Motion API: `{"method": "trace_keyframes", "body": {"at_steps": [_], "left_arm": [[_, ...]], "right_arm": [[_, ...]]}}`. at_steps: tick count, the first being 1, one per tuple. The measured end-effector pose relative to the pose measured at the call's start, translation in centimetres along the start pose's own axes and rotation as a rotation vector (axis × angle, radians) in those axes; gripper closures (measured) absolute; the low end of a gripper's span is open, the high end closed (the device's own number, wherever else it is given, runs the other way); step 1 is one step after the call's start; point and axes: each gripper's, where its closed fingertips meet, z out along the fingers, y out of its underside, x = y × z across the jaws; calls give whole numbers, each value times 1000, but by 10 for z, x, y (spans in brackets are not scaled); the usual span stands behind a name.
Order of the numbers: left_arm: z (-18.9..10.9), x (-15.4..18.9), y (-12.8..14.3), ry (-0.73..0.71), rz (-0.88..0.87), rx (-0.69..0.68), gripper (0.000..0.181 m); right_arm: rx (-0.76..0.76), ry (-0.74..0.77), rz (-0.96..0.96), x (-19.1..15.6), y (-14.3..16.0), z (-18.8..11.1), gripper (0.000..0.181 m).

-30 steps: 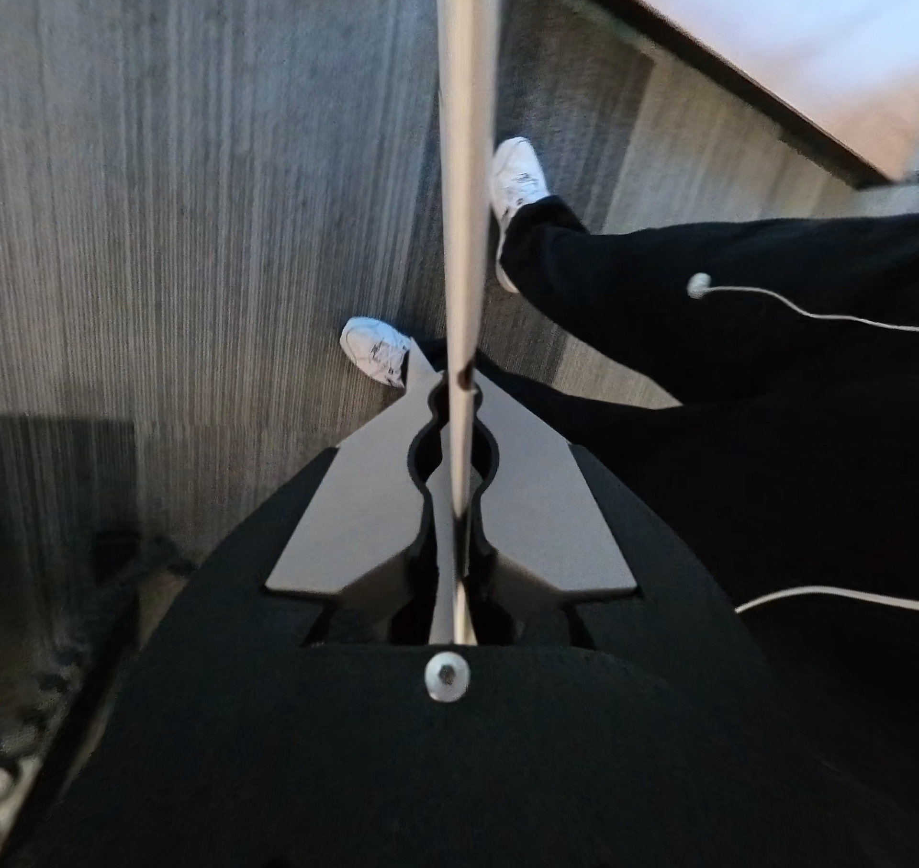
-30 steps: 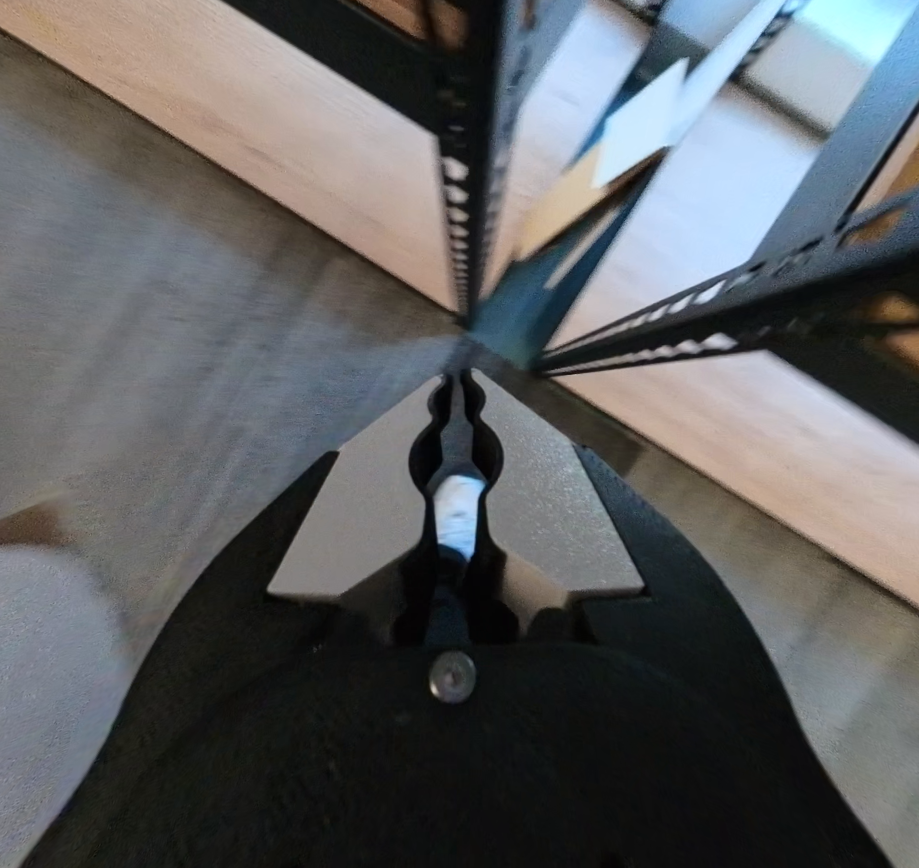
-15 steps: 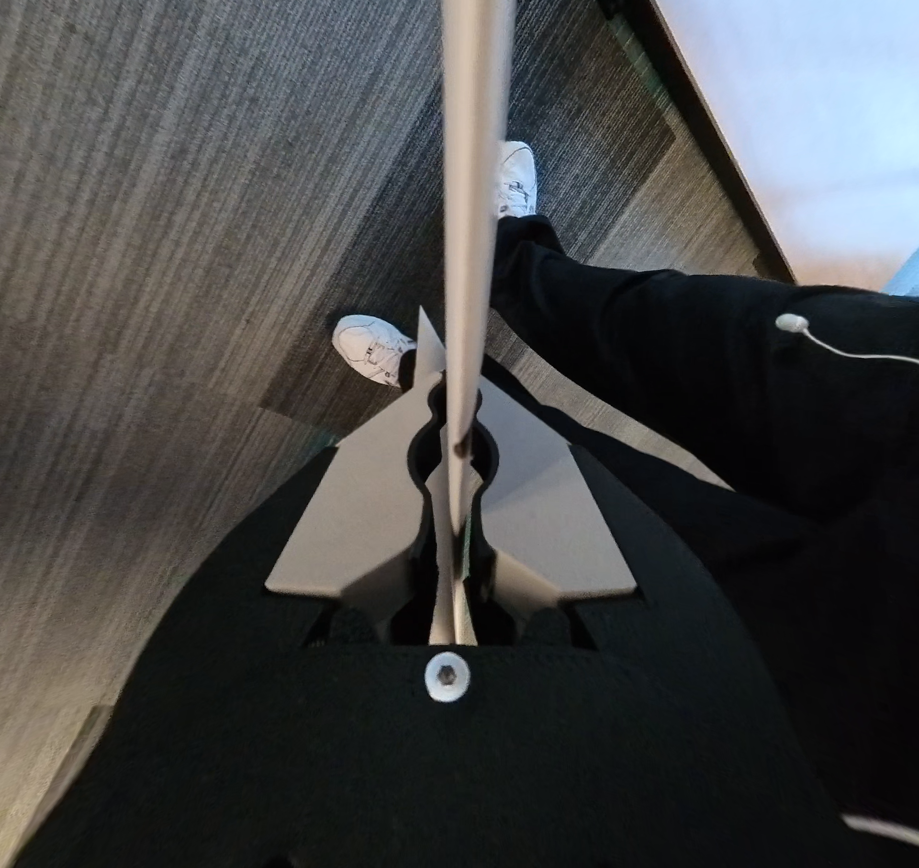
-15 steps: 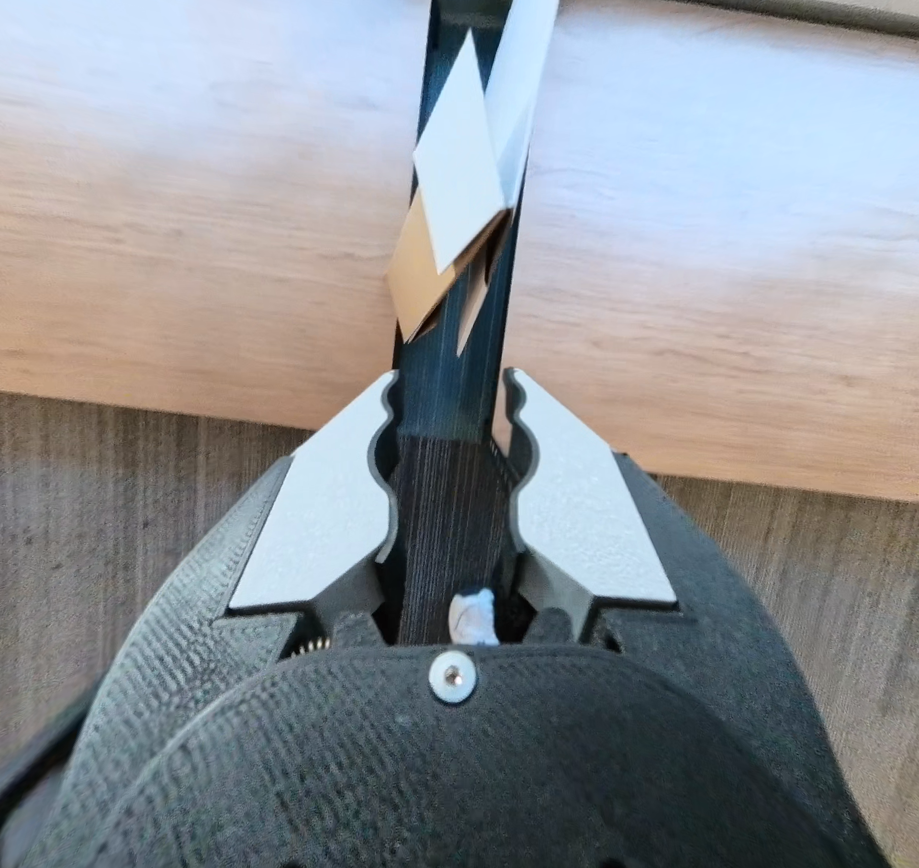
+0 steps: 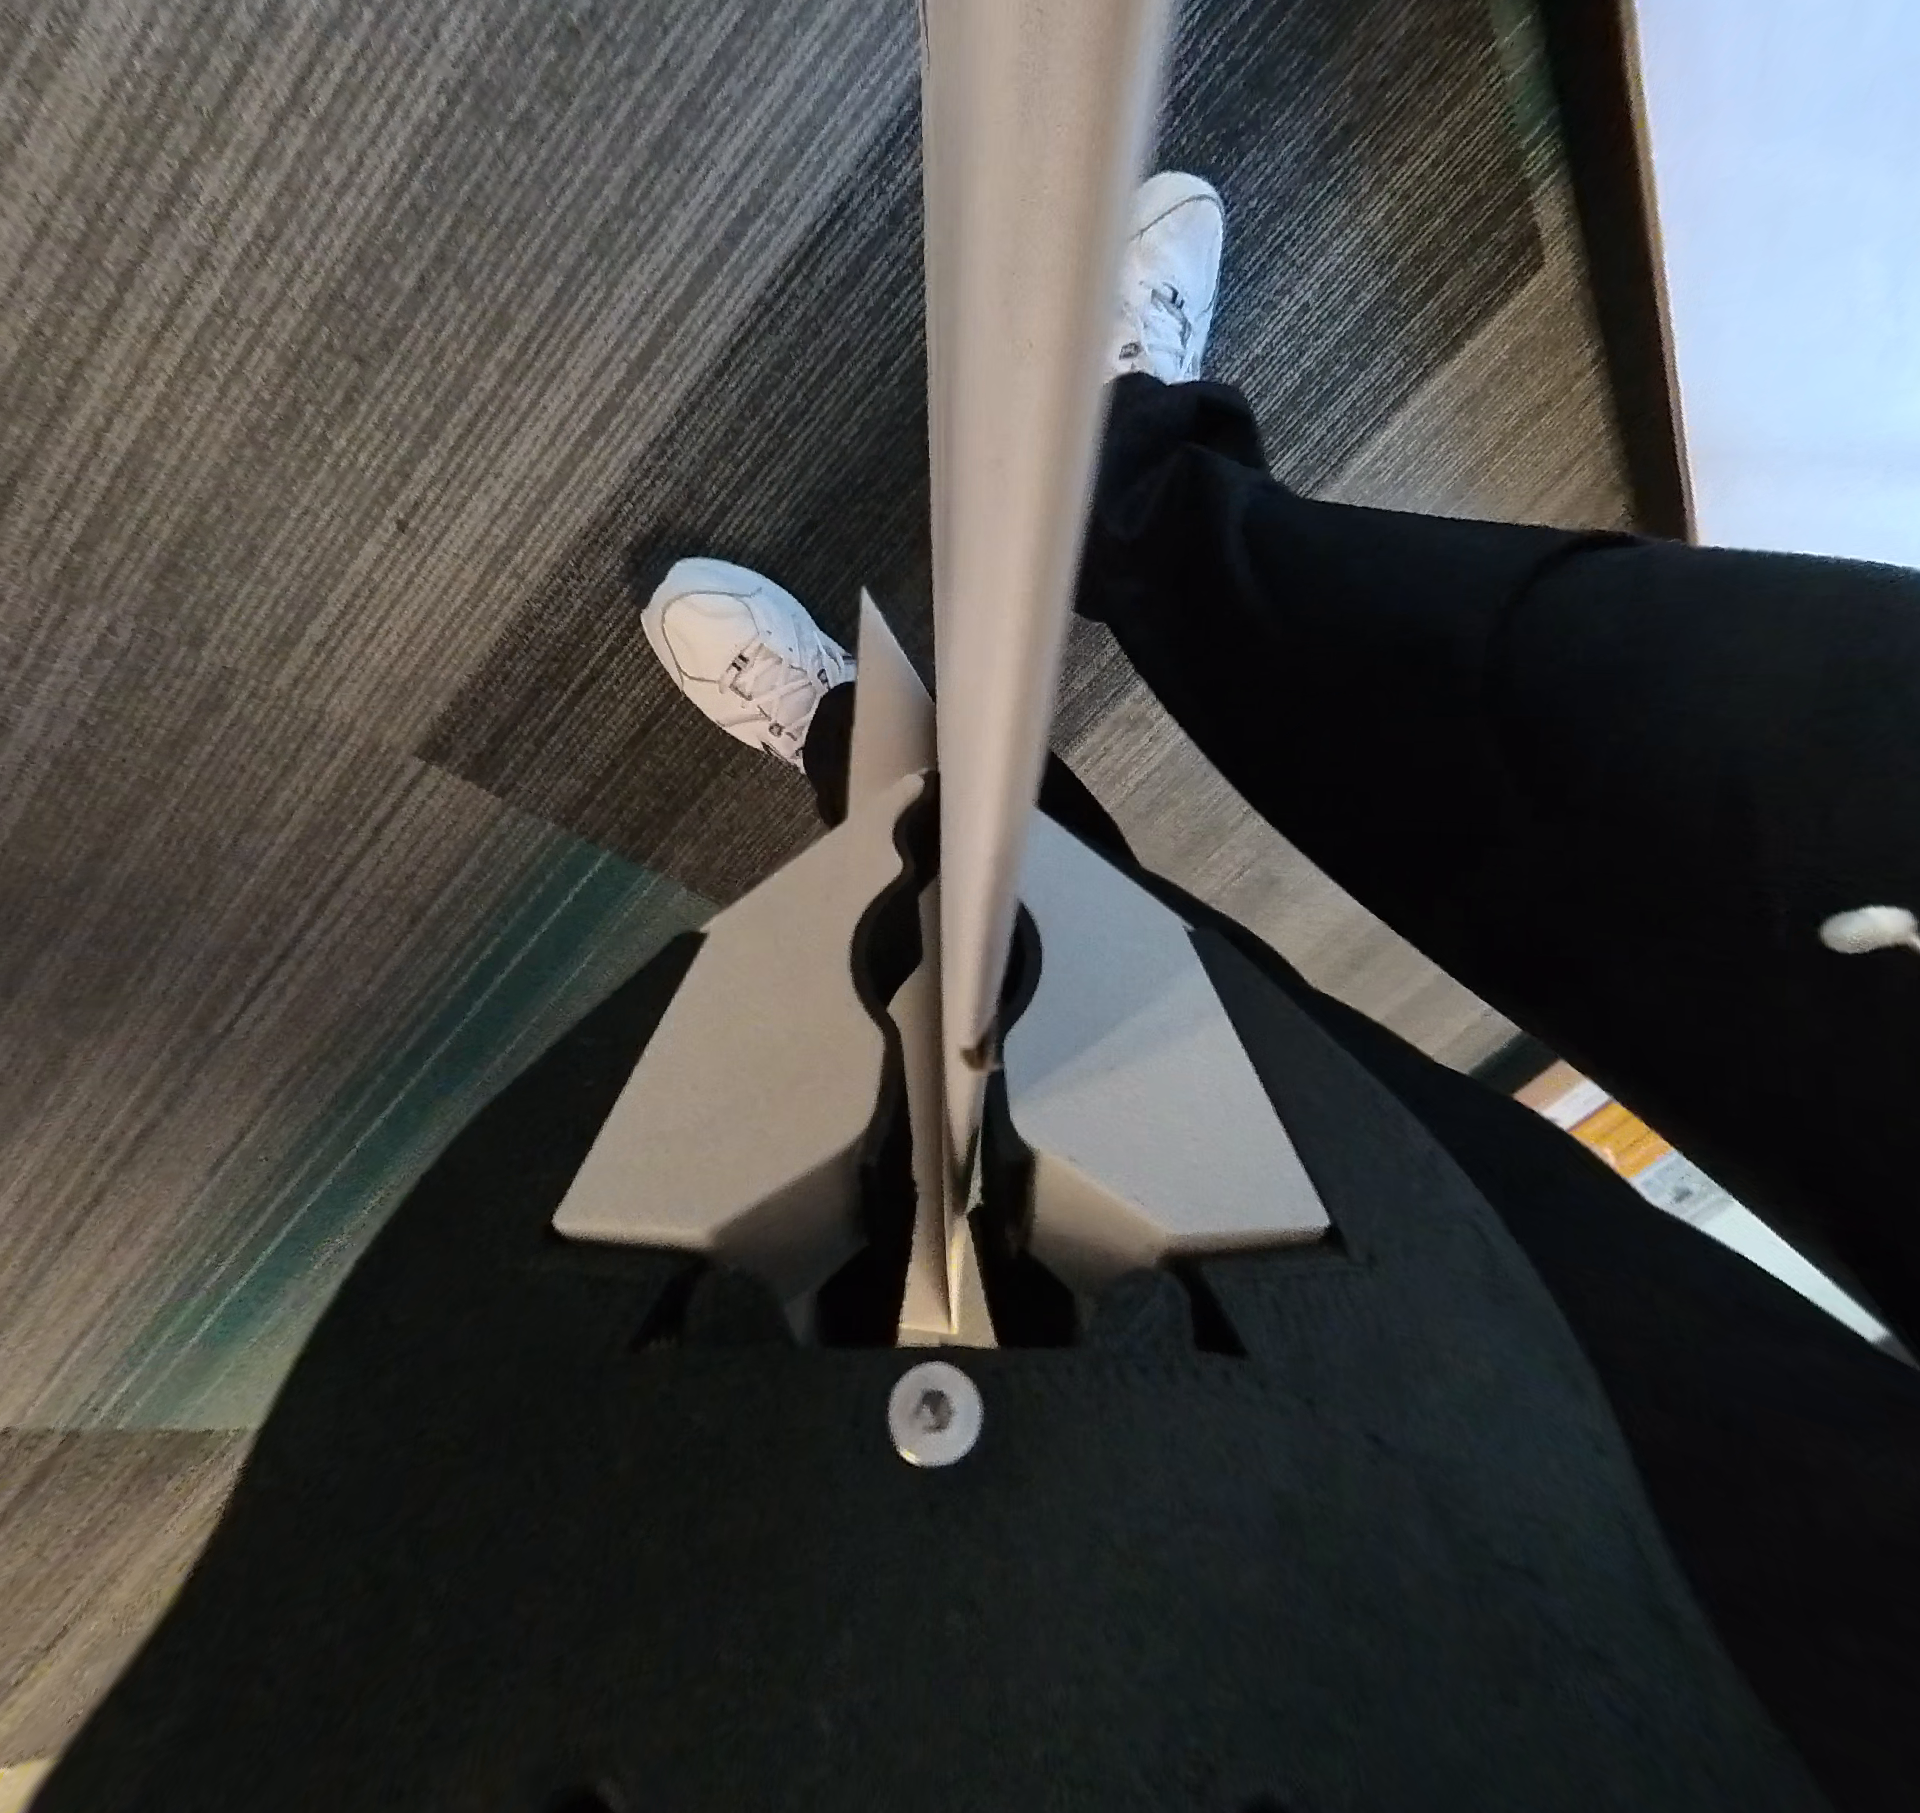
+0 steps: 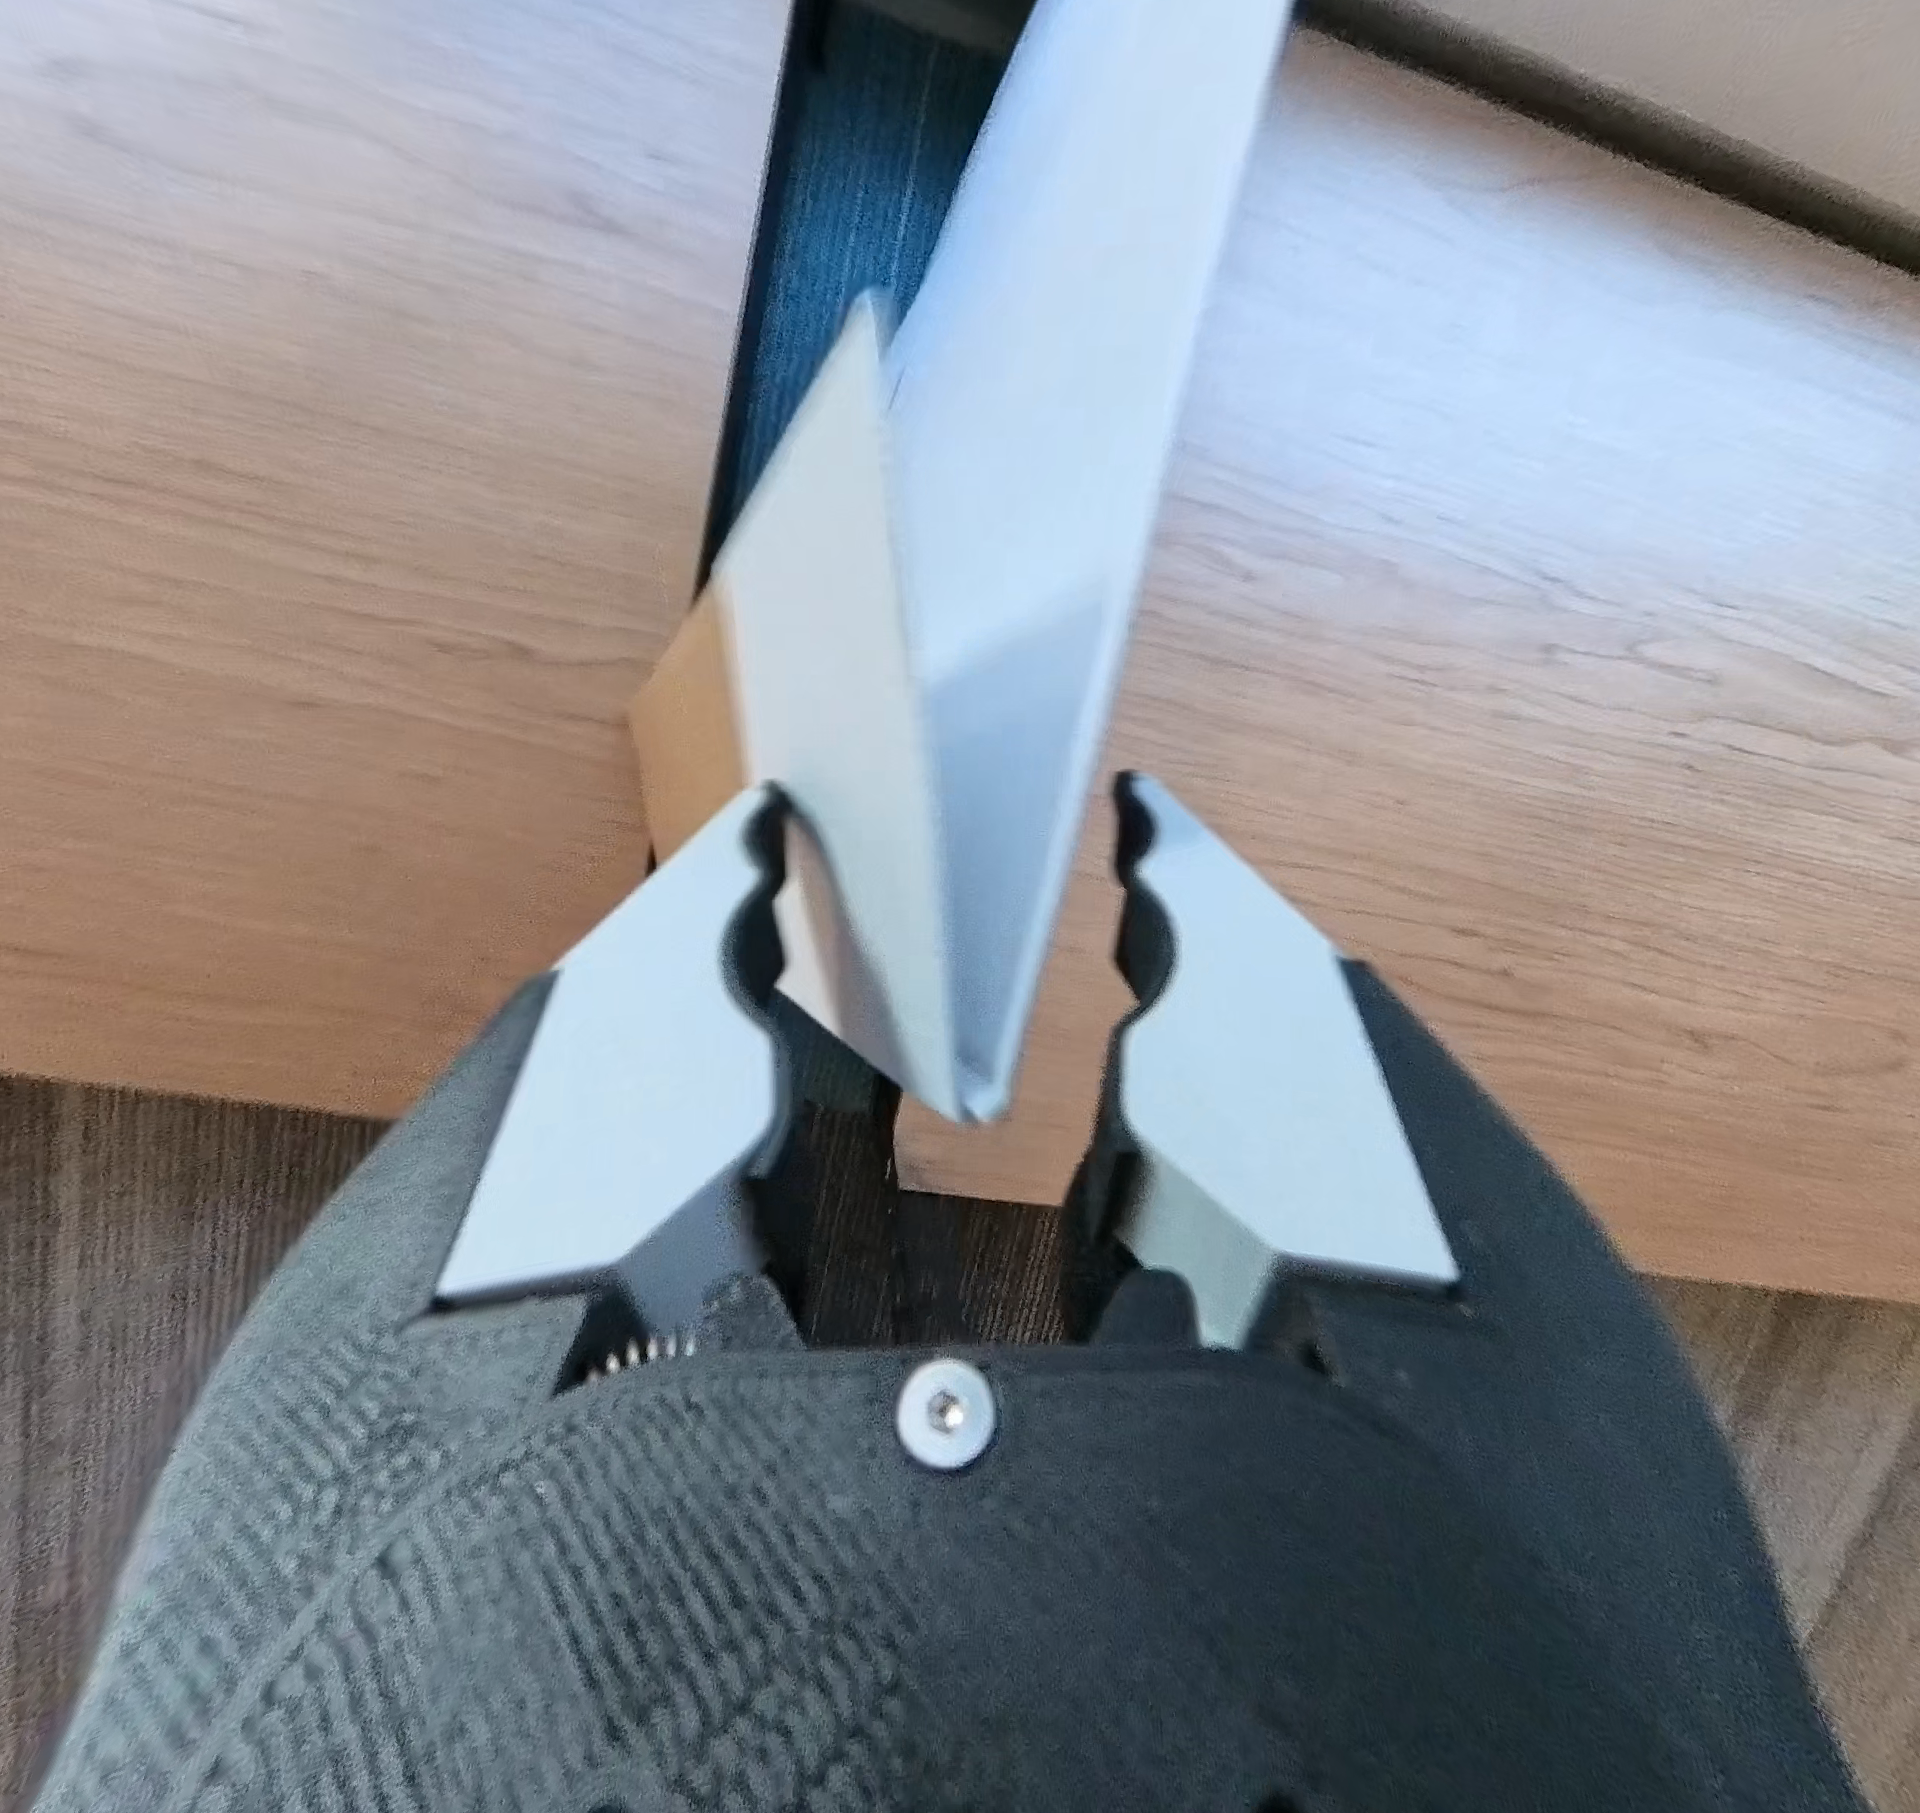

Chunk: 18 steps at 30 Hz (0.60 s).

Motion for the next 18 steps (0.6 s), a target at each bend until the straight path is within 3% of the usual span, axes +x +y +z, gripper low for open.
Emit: {"method": "trace_keyframes", "body": {"at_steps": [1,3,6,8,13,18], "left_arm": [[6,-1,3,4,-8,-11,179],[15,-2,10,13,-16,-31,180],[23,1,19,29,-10,-55,180],[25,4,22,45,-1,-65,180],[16,11,20,105,41,-44,180],[-8,2,16,142,56,13,180]], "right_arm": [[-23,-35,-6,-5,2,7,137],[17,-60,37,-5,-5,9,156],[44,-133,174,-12,-7,0,170],[33,-136,210,-18,3,-11,175],[51,-44,67,-24,27,-53,175],[60,-47,190,-31,65,-92,175]]}}
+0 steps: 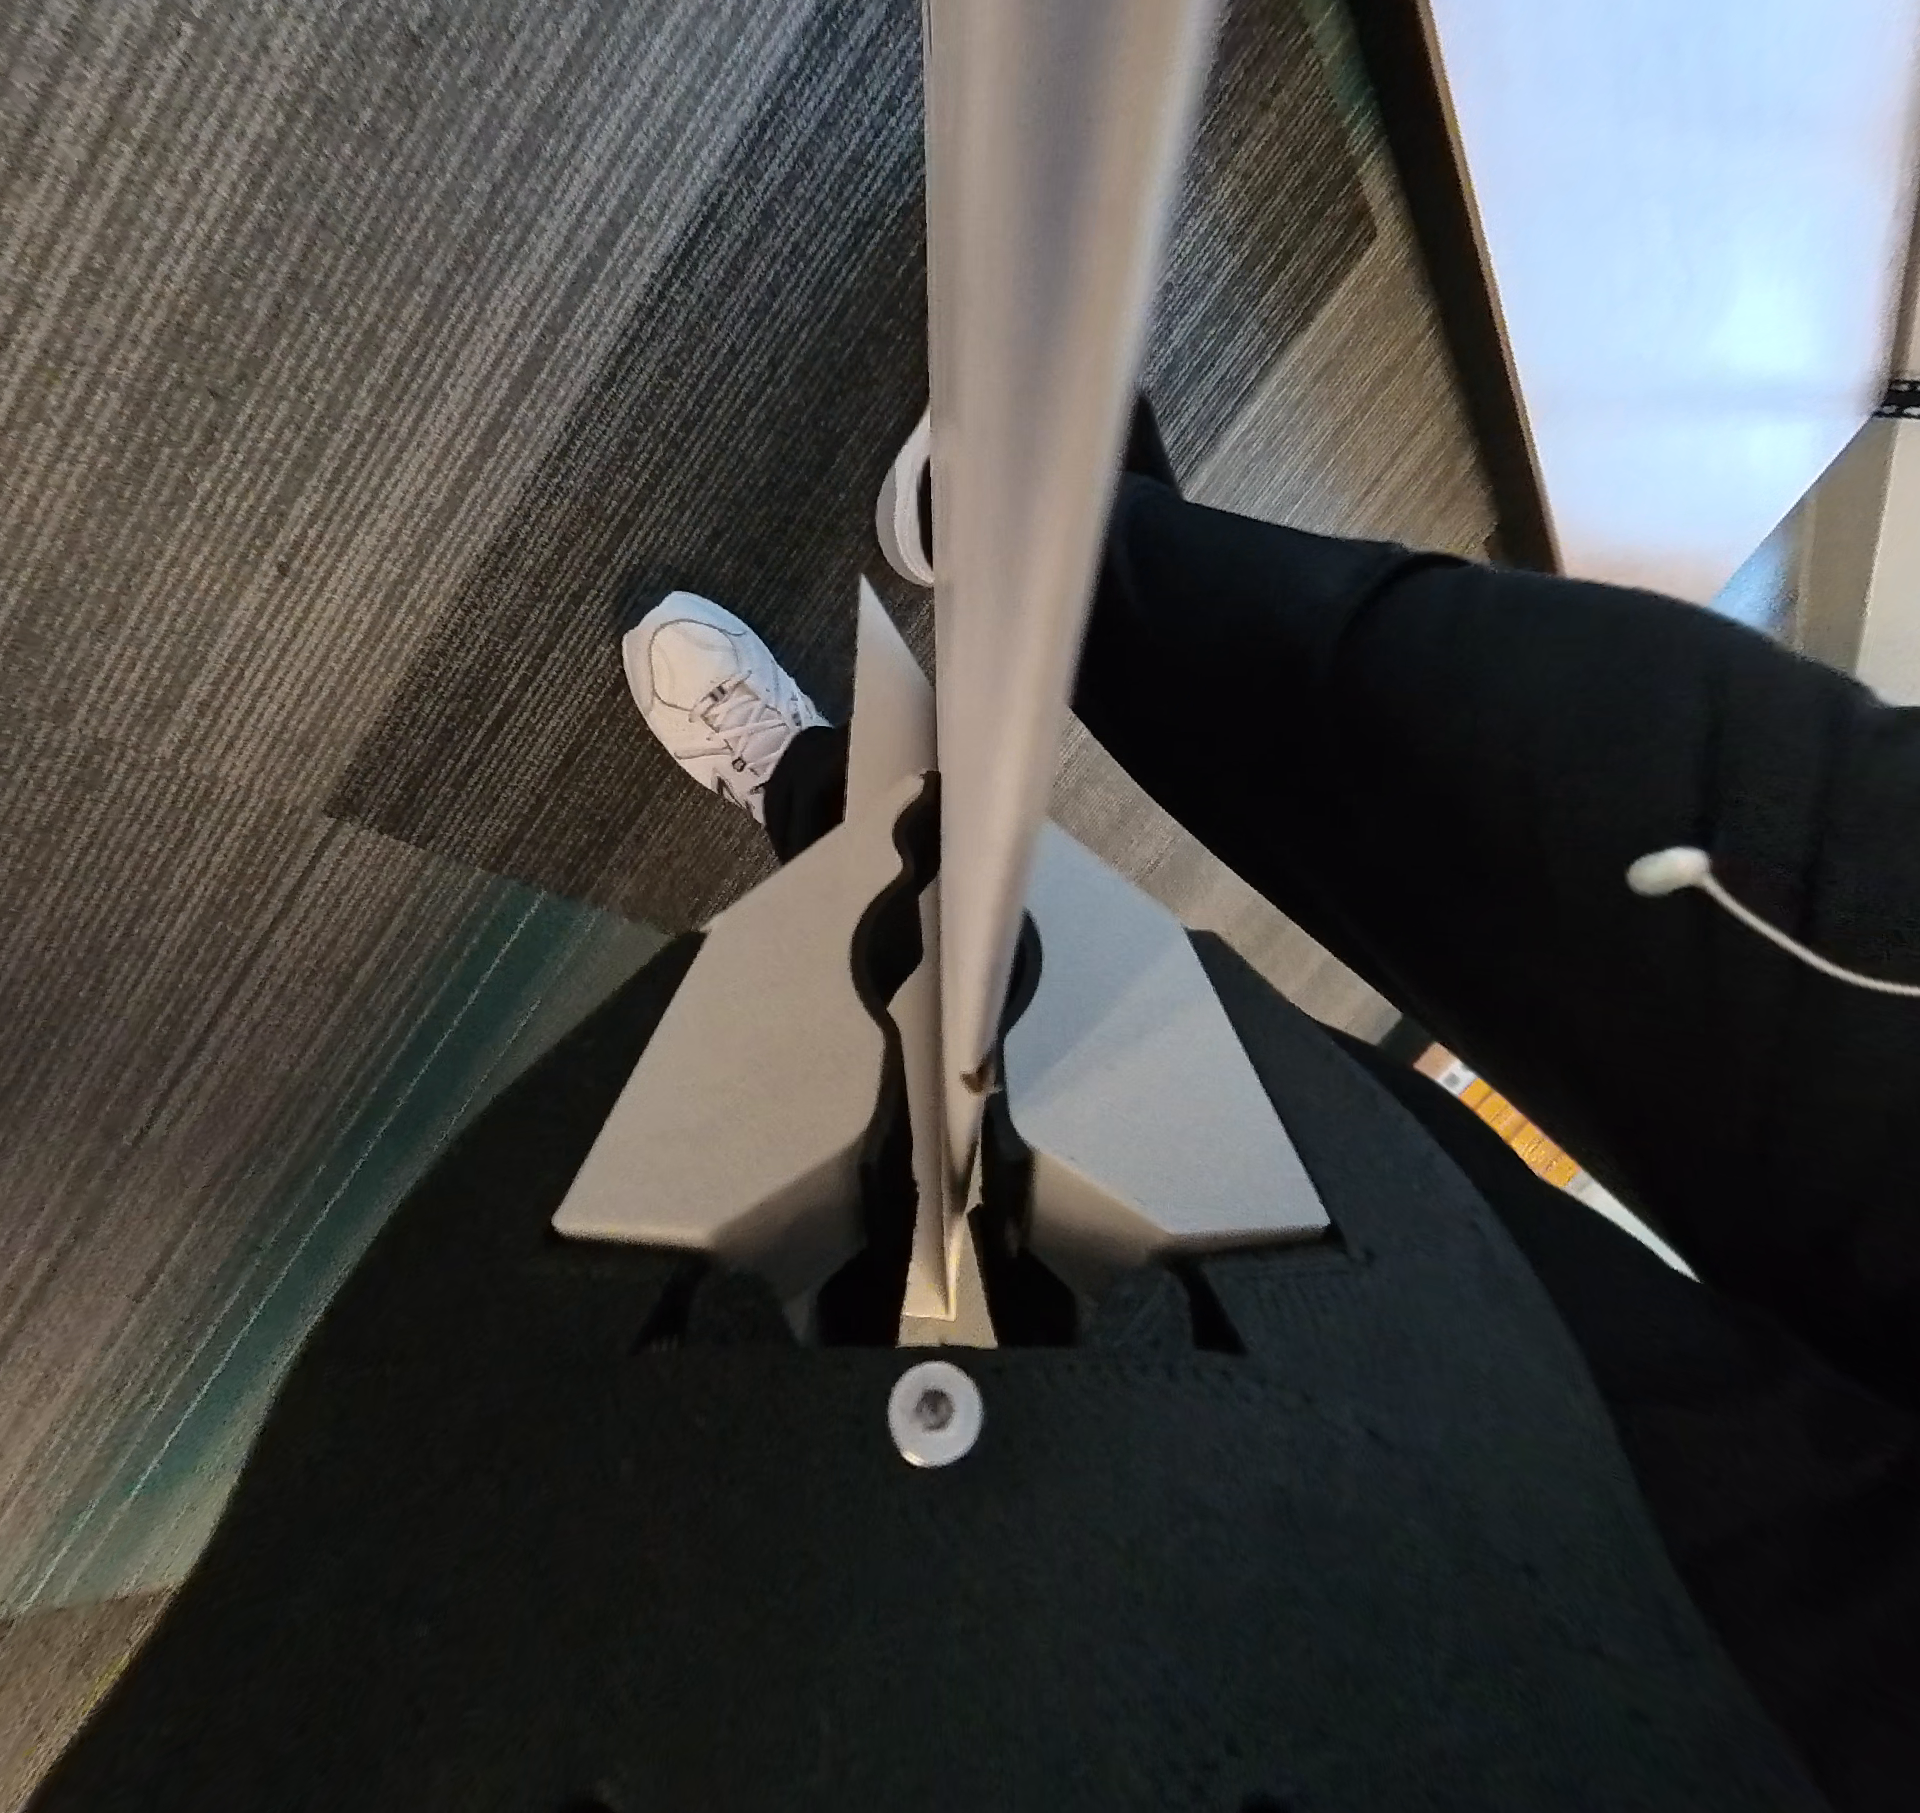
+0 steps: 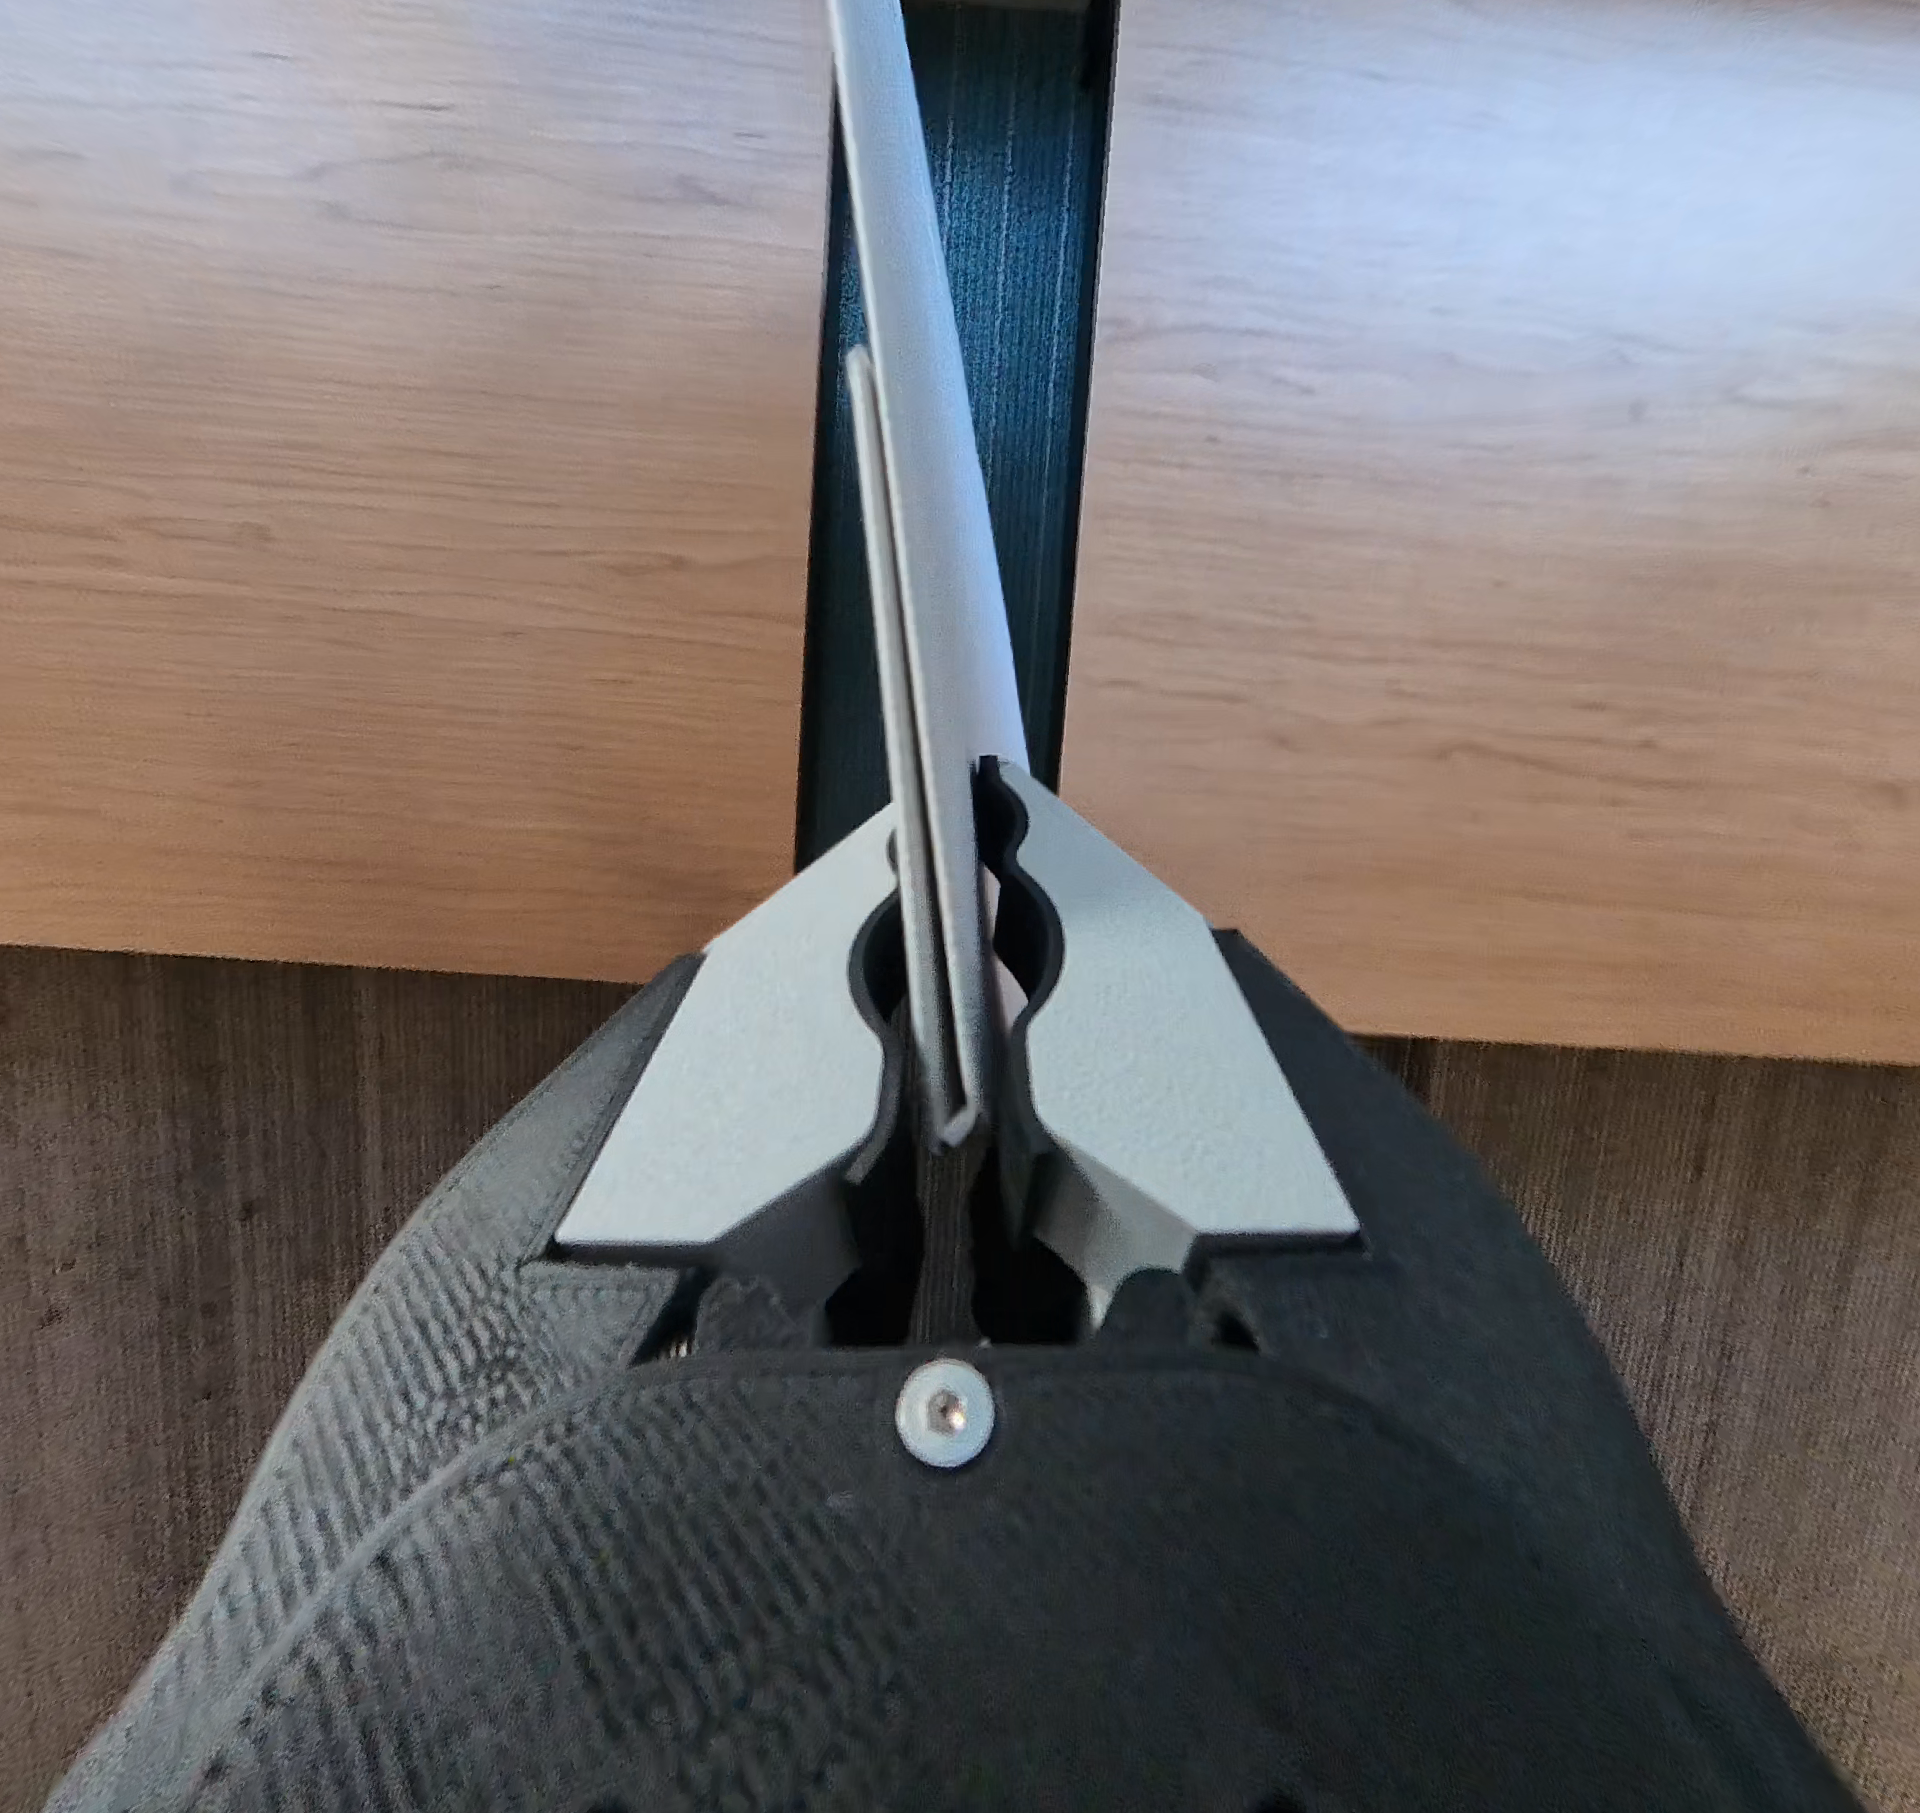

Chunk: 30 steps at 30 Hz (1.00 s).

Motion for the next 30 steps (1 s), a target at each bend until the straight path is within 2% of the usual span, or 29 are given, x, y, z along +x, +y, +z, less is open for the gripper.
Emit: {"method": "trace_keyframes", "body": {"at_steps": [5,10,14,18,22,26,28,30], "left_arm": [[-28,-22,10,-10,3,49,180],[-64,-45,33,-46,16,69,180],[-91,-60,55,-56,18,85,180],[-111,-70,75,-58,-14,106,180],[-148,-67,86,-23,-64,153,180],[-214,-59,72,47,-113,282,179],[-255,-52,57,102,-117,380,179],[-298,-43,40,175,-116,489,180]], "right_arm": [[70,35,-20,-13,20,-45,175],[215,-8,46,-26,7,-105,176],[209,-70,143,-31,22,-144,175],[121,-65,174,-21,81,-184,176],[2,-114,188,-9,162,-248,175],[-153,-211,222,14,250,-330,175],[-231,-267,160,24,292,-373,174],[-288,-361,88,29,322,-415,173]]}}
